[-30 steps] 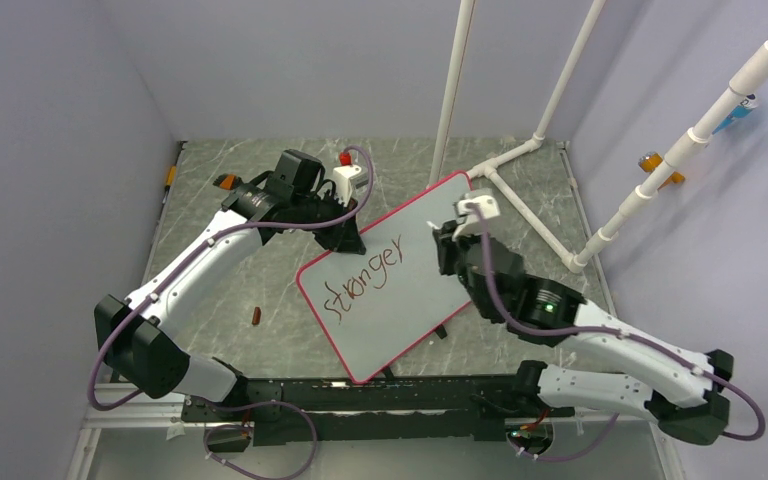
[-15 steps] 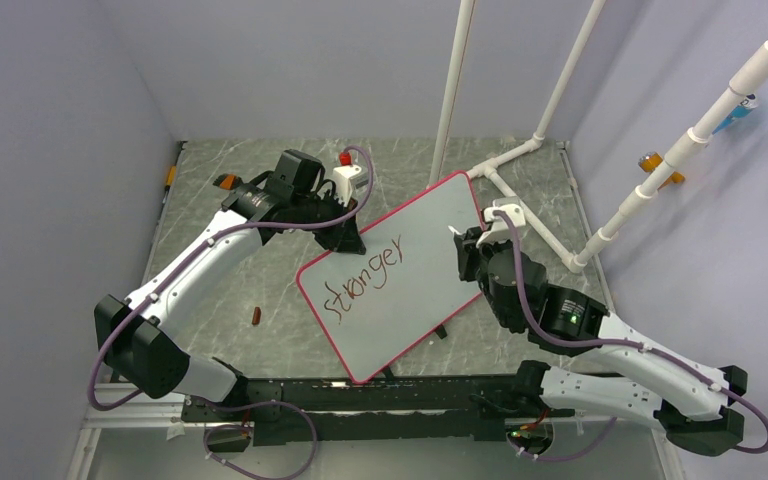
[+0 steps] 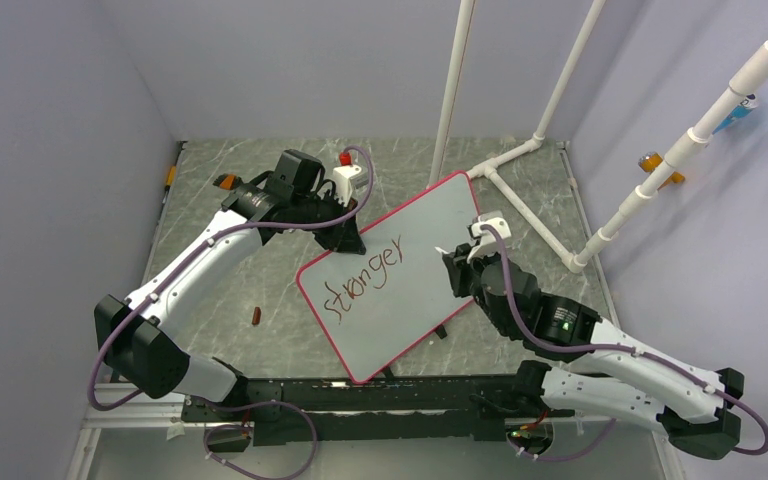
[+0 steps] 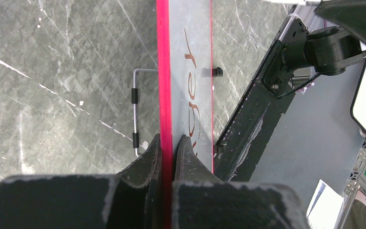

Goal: Write a sentence on the whiteboard

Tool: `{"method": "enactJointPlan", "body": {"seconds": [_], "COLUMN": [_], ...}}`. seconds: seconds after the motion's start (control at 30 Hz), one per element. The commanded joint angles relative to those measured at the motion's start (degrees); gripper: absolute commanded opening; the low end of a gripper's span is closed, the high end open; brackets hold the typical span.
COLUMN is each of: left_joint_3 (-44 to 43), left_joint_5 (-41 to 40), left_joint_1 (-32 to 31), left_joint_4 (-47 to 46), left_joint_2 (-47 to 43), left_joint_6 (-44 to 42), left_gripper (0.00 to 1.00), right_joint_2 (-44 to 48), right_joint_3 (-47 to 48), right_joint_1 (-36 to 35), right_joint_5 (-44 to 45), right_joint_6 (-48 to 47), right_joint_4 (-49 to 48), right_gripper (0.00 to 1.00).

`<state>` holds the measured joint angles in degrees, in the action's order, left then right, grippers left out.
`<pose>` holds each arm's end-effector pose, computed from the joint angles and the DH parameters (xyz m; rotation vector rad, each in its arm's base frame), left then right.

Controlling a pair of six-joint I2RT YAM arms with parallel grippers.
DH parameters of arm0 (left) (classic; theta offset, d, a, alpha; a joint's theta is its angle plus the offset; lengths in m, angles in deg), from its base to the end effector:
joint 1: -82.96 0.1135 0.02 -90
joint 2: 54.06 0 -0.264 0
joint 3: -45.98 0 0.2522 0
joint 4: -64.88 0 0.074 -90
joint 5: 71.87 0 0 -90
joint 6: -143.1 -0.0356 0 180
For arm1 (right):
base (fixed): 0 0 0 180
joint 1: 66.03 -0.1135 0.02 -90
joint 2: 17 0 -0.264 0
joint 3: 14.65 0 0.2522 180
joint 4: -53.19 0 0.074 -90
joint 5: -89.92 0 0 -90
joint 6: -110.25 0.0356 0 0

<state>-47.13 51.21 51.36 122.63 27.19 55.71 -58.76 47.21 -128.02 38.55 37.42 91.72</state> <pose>0.2444 -0.1732 0.3517 0.8798 2.2501 -0.9667 0.0931 0.1277 0.3438 -0.2625 1.8144 0.3362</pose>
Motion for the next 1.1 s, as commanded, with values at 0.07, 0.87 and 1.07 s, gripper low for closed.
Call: {"method": "enactJointPlan", "body": {"seconds": [0.07, 0.87, 1.07], "left_joint_3": [0.23, 0.38, 0.32], "left_joint_5": [-12.16, -11.81, -11.64], "left_joint_1": [0.16, -0.09, -0.07], "left_joint_4": [-4.70, -4.71, -4.70], "left_joint_2": [-1.01, -1.18, -1.16], "left_joint_6": [-11.03, -10.98, -10.98], "left_gripper": [0.00, 0.00, 0.00], "right_joint_2": [1.08, -6.55, -8.80], "right_joint_3": [-2.57, 0.69, 1.73], "right_joint_1": [0.02, 5.63, 9.62], "right_joint_5": [-5.28, -7.68, -12.58], "right_joint_6": [0.62, -2.72, -3.63], "right_joint_4": [-4.95, -12.01, -13.89], "right_gripper": [0.00, 0.00, 0.00]}}
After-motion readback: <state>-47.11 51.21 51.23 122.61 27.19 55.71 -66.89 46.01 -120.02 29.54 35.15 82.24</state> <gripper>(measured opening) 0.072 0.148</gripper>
